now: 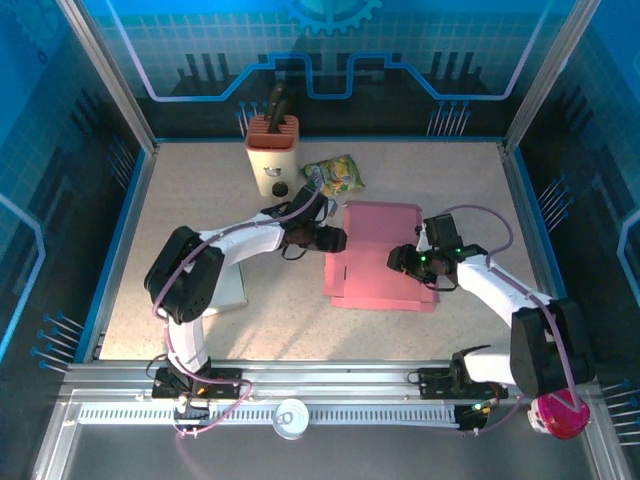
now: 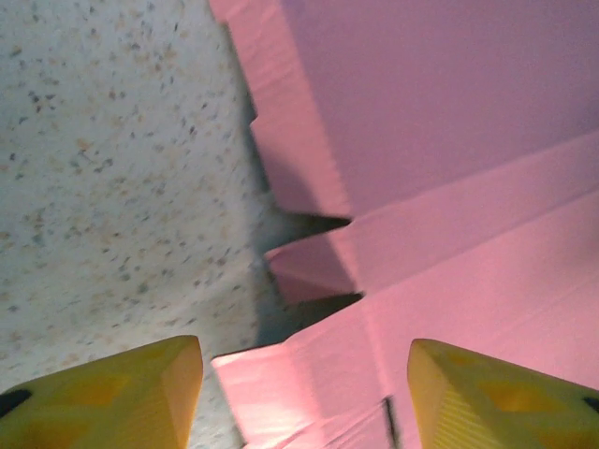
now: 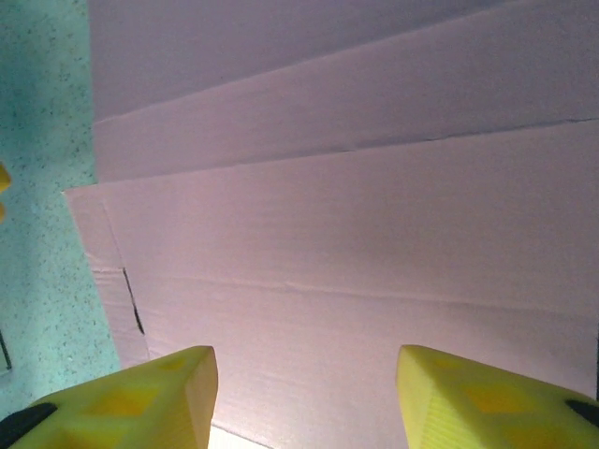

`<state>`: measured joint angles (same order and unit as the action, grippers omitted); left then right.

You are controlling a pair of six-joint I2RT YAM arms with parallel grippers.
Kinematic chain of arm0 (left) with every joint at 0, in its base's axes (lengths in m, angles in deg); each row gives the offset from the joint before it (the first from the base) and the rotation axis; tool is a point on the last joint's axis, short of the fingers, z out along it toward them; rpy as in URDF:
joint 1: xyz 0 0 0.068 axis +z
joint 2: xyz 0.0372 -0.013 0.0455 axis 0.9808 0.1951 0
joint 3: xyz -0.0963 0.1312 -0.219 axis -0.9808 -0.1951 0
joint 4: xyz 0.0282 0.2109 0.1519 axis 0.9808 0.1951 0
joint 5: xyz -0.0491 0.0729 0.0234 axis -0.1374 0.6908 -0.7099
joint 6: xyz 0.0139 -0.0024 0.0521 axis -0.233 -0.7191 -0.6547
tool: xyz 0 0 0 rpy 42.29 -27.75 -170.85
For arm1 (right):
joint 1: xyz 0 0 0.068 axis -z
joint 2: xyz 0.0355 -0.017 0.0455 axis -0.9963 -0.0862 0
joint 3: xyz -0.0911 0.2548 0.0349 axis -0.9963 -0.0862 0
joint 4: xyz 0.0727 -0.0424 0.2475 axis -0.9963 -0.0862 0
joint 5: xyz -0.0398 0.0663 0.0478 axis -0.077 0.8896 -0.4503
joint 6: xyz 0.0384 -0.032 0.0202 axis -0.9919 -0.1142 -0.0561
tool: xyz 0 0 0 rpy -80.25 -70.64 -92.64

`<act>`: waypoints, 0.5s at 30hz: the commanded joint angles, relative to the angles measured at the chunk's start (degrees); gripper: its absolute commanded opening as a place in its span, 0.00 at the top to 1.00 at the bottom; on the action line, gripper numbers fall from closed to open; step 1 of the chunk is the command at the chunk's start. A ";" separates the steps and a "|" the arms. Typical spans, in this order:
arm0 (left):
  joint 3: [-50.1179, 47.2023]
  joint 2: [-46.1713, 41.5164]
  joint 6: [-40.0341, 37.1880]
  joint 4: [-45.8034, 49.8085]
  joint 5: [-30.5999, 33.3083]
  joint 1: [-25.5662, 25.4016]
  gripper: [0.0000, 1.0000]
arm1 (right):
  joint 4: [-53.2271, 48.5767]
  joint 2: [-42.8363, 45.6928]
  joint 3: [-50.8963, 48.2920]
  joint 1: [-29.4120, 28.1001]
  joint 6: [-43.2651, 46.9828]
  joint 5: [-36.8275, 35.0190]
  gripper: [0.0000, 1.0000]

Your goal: Fold the paper box

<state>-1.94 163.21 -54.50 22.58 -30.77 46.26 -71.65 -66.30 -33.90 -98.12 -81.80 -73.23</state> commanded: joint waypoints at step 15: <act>-1.09 5.65 -11.46 0.59 -14.70 3.61 0.32 | -1.36 2.08 -0.48 0.66 1.24 2.89 0.46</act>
<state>-2.62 166.82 -64.64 24.17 -41.68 49.41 -72.05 -64.98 -34.06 -98.12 -81.10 -71.76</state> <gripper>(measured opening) 0.676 0.535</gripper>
